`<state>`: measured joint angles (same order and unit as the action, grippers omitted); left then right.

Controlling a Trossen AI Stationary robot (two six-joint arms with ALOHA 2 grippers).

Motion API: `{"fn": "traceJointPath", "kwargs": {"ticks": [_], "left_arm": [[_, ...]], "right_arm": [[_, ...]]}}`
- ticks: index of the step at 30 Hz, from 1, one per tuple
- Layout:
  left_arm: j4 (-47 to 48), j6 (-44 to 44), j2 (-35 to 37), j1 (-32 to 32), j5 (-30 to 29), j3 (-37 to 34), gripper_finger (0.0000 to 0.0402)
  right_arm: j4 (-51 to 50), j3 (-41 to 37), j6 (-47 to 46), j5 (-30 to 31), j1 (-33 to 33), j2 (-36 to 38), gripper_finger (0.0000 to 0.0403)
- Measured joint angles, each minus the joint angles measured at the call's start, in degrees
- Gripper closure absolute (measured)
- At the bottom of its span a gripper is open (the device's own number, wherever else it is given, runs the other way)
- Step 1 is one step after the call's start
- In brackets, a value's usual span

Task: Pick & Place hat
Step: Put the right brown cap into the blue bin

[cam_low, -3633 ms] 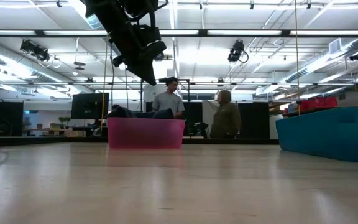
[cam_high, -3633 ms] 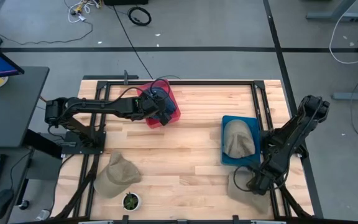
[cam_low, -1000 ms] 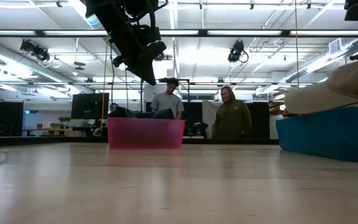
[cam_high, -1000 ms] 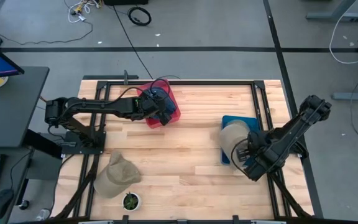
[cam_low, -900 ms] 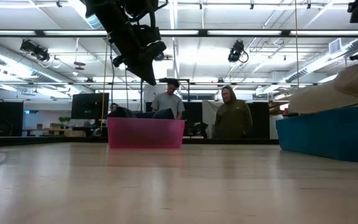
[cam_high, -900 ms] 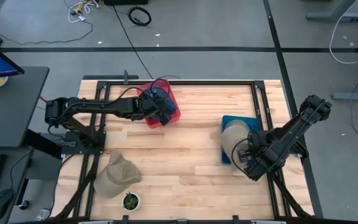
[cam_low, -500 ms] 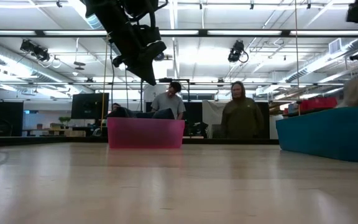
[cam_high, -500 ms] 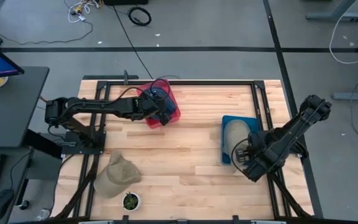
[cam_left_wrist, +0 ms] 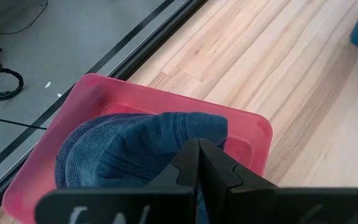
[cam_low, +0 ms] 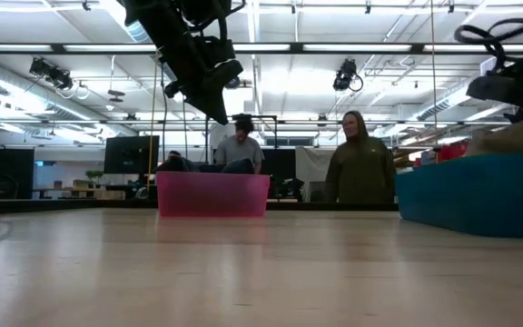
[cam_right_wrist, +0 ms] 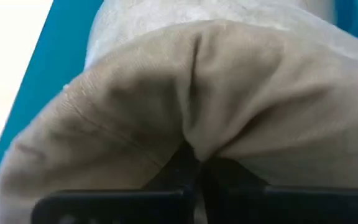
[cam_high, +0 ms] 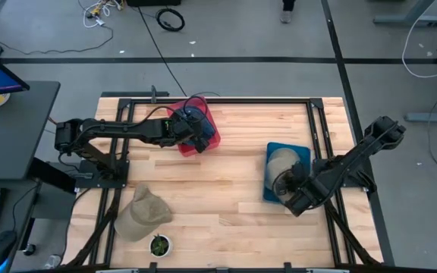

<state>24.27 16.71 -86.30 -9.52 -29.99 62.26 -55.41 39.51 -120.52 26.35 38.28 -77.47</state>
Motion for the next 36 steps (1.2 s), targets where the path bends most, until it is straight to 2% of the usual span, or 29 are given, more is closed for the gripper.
{"fn": "traceJointPath", "kwargs": {"ticks": [3, 7, 9, 18, 23, 26, 29, 33, 36], "left_arm": [[0.0, 0.0, 0.0, 0.0, 0.01, 0.0, 0.0388], [0.0, 0.0, 0.0, 0.0, 0.0, 0.0, 0.0388], [0.0, 0.01, 0.0, 0.0, 0.0, 0.0, 0.0388], [0.0, 0.02, 0.0, 0.0, 0.02, 0.0, 0.0388], [0.0, 0.04, 0.0, 0.0, 0.01, 0.0, 0.0388], [0.0, 0.04, 0.0, 0.0, 0.02, 0.0, 0.0388], [0.0, 0.04, 0.0, 0.0, 0.02, 0.0, 0.0388], [0.13, 0.04, 0.0, 0.0, 0.02, 0.0, 0.0388], [0.11, 0.17, 0.0, 0.0, 0.02, 0.0, 0.0388]], "right_arm": [[1.7, 0.95, 4.96, -1.6, -0.09, 0.0, 0.0382], [0.06, 3.85, 12.19, -8.3, -0.09, 0.0, 0.0351], [-1.36, 5.31, 14.5, -9.55, -0.09, 0.0, 0.033], [-12.38, 17.98, 24.53, -9.62, -0.11, 0.0, 0.0246], [-11.44, 24.22, 29.8, -9.34, -0.07, 0.0, 0.0225], [-7.86, 24.21, 34.43, -9.81, -0.04, -0.04, 0.0231], [-7.48, 22.68, 34.69, -14.49, -0.11, -0.5, 0.0257], [-4.15, 21.11, 35.29, -20.35, -0.07, -0.7, 0.0324], [-2.9, 20.76, 38.36, -21.27, -0.09, -0.7, 0.0385]]}}
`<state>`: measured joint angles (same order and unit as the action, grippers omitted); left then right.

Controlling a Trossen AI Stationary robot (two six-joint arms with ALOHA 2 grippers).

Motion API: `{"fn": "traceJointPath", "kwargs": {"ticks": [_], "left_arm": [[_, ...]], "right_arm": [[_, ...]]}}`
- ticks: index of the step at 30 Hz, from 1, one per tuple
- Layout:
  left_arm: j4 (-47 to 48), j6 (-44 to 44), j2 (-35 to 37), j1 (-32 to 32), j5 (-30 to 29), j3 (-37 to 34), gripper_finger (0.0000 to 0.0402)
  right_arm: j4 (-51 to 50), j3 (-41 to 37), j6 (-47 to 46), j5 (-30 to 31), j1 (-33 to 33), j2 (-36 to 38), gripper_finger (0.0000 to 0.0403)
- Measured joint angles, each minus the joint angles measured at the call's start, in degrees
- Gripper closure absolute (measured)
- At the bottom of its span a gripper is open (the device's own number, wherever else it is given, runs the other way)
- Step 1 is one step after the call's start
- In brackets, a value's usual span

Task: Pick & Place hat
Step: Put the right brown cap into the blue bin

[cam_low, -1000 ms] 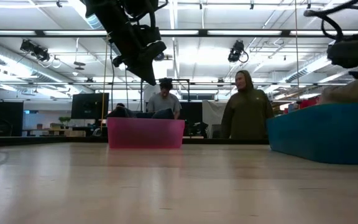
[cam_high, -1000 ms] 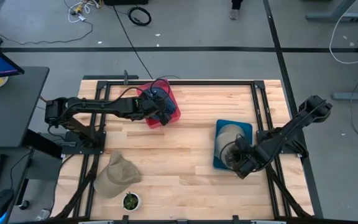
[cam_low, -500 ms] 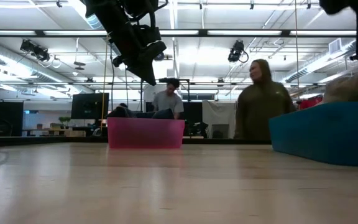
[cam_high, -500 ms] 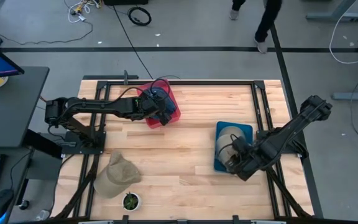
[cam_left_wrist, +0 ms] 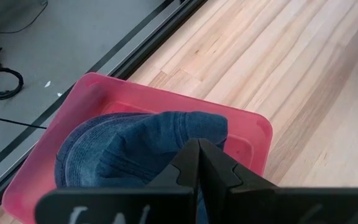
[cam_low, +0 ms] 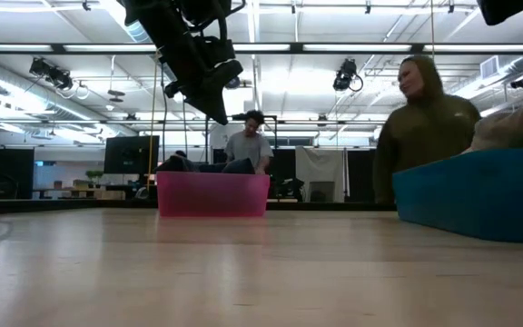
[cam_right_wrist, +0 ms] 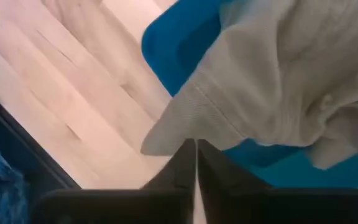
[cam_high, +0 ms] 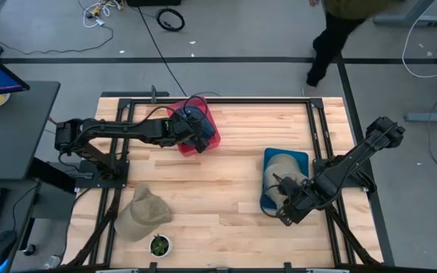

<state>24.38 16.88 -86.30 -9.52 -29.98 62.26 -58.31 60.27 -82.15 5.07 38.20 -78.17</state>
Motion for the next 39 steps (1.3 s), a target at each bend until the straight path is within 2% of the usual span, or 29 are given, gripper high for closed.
{"fn": "traceJointPath", "kwargs": {"ticks": [5, 14, 21, 32, 39], "left_arm": [[-0.02, 0.14, 0.0, 0.0, 0.0, 0.02, 0.0388], [-0.04, 0.11, 0.0, 0.0, 0.0, 0.02, 0.0388], [-0.07, 0.07, 0.0, 0.0, 0.0, 0.02, 0.0388], [-0.05, 0.04, 0.0, 0.0, 0.0, 0.02, 0.0388], [-0.02, -0.17, 0.0, 0.0, 0.0, 0.02, 0.0388]], "right_arm": [[-0.1, -0.02, 1.89, 1.93, -1.1, -1.66, 0.0388], [-1.17, -0.04, 3.31, 1.98, -6.08, -10.37, 0.04], [-0.2, -0.07, 1.8, 8.99, -12.57, -14.86, 0.0399], [5.95, -0.11, 7.83, 3.26, -16.4, -21.58, 0.04], [4.92, 2.07, 9.33, 0.96, -16.15, -15.41, 0.0388]]}}
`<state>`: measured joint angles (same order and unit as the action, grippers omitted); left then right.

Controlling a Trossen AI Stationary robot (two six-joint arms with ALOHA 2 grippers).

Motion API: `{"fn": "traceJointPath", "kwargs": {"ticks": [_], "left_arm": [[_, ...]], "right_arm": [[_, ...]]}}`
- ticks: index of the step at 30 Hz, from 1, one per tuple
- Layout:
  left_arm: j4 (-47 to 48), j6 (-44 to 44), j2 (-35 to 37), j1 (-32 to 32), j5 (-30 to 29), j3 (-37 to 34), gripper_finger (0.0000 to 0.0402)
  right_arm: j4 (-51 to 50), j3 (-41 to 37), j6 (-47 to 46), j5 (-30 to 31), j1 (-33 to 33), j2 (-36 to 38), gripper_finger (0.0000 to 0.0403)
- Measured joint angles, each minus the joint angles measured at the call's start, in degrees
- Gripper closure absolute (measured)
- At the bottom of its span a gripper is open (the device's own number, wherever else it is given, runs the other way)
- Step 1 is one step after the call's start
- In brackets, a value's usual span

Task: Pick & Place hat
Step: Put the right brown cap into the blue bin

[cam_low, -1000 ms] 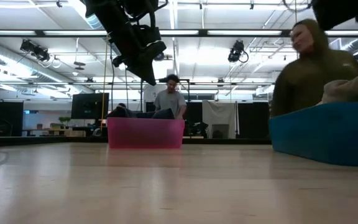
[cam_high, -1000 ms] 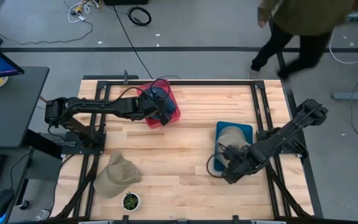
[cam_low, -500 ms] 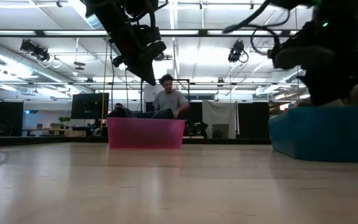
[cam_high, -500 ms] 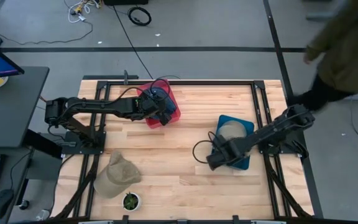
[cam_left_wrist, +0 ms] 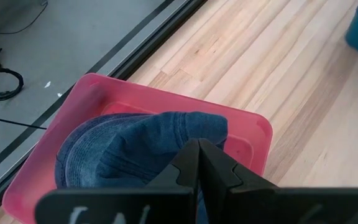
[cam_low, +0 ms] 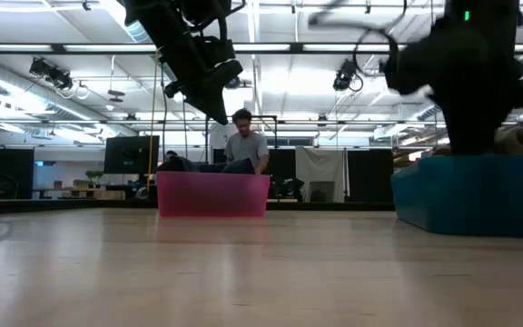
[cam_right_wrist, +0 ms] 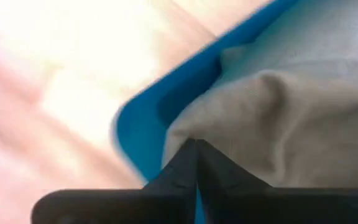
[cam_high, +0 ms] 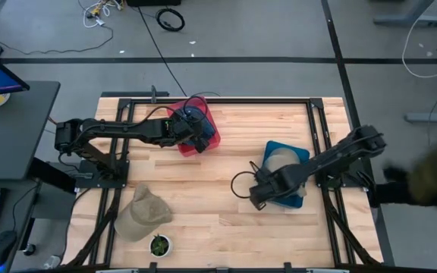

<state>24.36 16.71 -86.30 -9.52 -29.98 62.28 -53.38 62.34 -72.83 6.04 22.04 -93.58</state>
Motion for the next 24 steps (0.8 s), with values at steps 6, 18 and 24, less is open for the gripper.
{"fn": "traceJointPath", "kwargs": {"ticks": [6, 18, 24], "left_arm": [[-0.01, 0.02, 0.0, 0.0, 0.01, 0.0, 0.0388], [0.5, 0.04, 0.01, 0.01, 0.0, 0.0, 0.0388], [0.52, 0.07, 0.0, 0.01, 0.01, 0.0, 0.0388]], "right_arm": [[-3.97, 1.91, 1.25, 4.43, 0.93, 9.51, 0.0385], [-33.52, 0.83, -20.87, -1.44, 3.95, 16.52, 0.0399], [-19.52, -7.09, -19.64, -2.5, 5.13, 15.96, 0.0401]]}}
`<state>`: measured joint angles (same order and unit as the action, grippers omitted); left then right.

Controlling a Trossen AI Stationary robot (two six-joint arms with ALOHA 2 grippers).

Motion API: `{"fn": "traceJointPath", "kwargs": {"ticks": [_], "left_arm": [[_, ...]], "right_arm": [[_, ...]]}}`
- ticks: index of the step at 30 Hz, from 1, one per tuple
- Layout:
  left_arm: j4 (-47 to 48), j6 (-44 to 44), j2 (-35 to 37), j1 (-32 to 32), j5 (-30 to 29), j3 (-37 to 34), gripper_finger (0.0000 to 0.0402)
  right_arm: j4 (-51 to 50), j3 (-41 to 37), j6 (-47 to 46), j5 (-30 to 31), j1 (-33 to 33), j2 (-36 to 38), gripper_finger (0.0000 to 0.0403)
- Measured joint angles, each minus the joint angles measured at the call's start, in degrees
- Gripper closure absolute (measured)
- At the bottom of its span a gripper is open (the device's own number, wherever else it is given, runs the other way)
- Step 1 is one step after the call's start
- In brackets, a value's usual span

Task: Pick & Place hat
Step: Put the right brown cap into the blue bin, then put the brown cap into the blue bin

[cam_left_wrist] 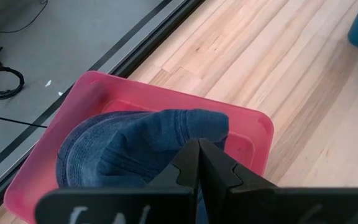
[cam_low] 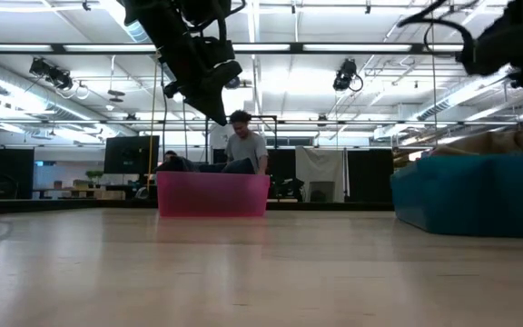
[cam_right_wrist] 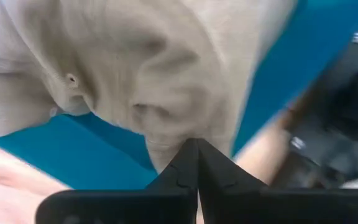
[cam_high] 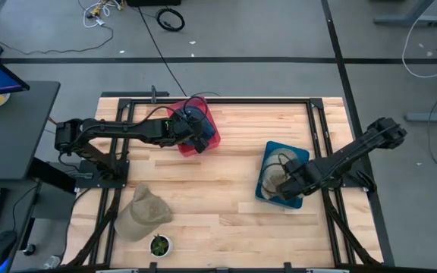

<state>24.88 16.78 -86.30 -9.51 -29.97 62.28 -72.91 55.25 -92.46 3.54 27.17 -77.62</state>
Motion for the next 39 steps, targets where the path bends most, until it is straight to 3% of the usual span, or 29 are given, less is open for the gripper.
{"fn": "traceJointPath", "kwargs": {"ticks": [7, 15, 22, 29, 35, 39], "left_arm": [[0.0, 0.21, 0.0, -0.01, 0.01, 0.0, 0.0388], [-0.07, -0.41, 0.0, -0.01, 0.01, 0.0, 0.0388], [-0.02, -7.67, 1.68, 2.1, 0.03, 0.0, 0.0388], [2.16, -9.72, 10.17, 8.67, 0.35, 0.0, 0.0388], [12.52, -2.16, 17.68, 13.99, 6.68, 0.04, 0.0388], [19.56, 4.77, 18.91, 16.98, 11.66, 0.02, 0.0387]], "right_arm": [[14.68, -10.04, 1.8, 4.5, -0.9, -0.07, 0.0402], [28.54, -19.53, 3.43, 4.62, -1.96, -0.03, 0.0402], [15.91, -9.86, 12.14, 1.52, -1.98, 0.15, 0.0384], [5.04, 2.77, 19.21, 2.2, -1.98, 0.21, 0.0365], [4.22, 5.16, 30.25, 12.36, -2.43, 0.21, 0.0341], [5.83, 5.0, 46.52, 26.95, -3.65, 0.1, 0.0324]]}}
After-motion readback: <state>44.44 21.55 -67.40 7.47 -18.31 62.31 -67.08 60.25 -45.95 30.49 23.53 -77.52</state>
